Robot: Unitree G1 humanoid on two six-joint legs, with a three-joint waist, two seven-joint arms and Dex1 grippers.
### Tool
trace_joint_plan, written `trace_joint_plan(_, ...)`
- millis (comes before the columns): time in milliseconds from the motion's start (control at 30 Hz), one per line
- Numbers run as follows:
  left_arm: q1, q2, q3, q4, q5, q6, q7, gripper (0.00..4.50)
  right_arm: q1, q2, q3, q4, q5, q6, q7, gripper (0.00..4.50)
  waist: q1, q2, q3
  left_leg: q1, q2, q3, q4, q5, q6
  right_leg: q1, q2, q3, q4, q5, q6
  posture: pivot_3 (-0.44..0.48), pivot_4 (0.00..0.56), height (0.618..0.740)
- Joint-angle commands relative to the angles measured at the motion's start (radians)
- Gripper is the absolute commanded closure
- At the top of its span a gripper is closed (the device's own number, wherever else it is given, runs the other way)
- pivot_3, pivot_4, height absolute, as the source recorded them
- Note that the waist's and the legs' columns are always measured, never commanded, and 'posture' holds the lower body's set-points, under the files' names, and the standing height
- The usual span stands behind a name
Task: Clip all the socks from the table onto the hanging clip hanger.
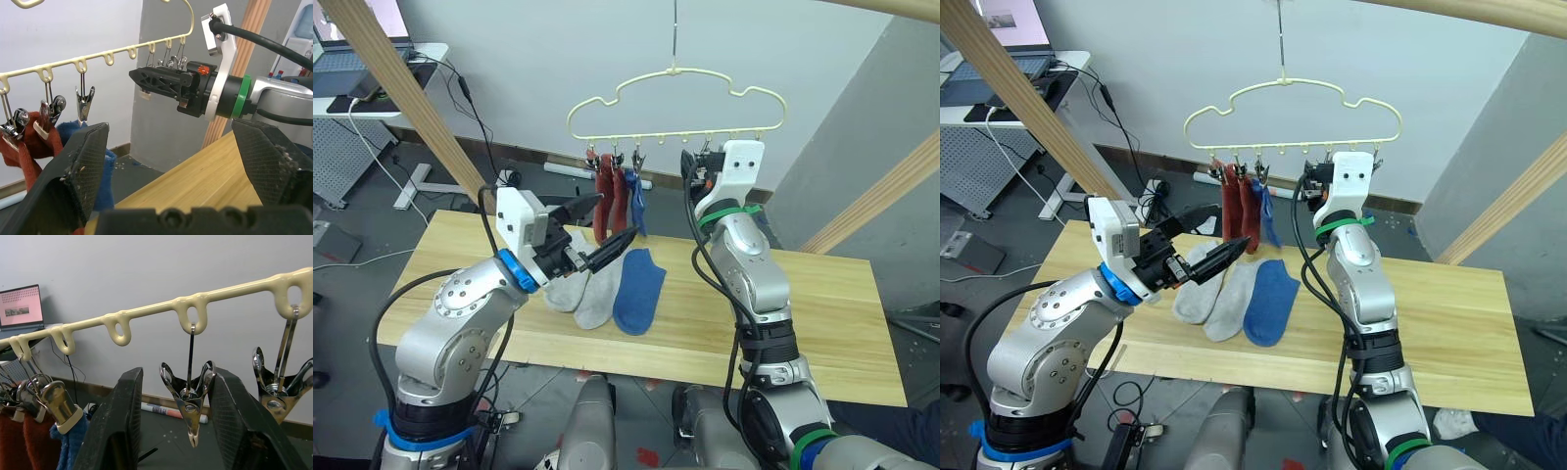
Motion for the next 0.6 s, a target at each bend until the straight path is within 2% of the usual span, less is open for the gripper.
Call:
trace_joint_plan(33,-0.008,0.007,0.008,-0.037,-0.008,-0.007,-0.001,0.09,-0.027,0.003,-0.002,-0.024,0.002,-0.029,-0.007,2.50,0.000,0.000,0.000,0.000,0.000,0.000,0.000,0.000,0.000,0.000,0.000,0.000,0.000,0.000,0.000,0.278,0.249,0.740)
trace_joint_plan(600,-0.021,0.004,0.008,-0.036,0.003,-0.013,0.019,0.09,-0.046,0.003,-0.007,-0.004,0.005,-0.037,-0.009,2.50,0.000,0.000,0.000,0.000,0.000,0.000,0.000,0.000,0.000,0.000,0.000,0.000,0.000,0.000,0.000,0.282,0.248,0.740)
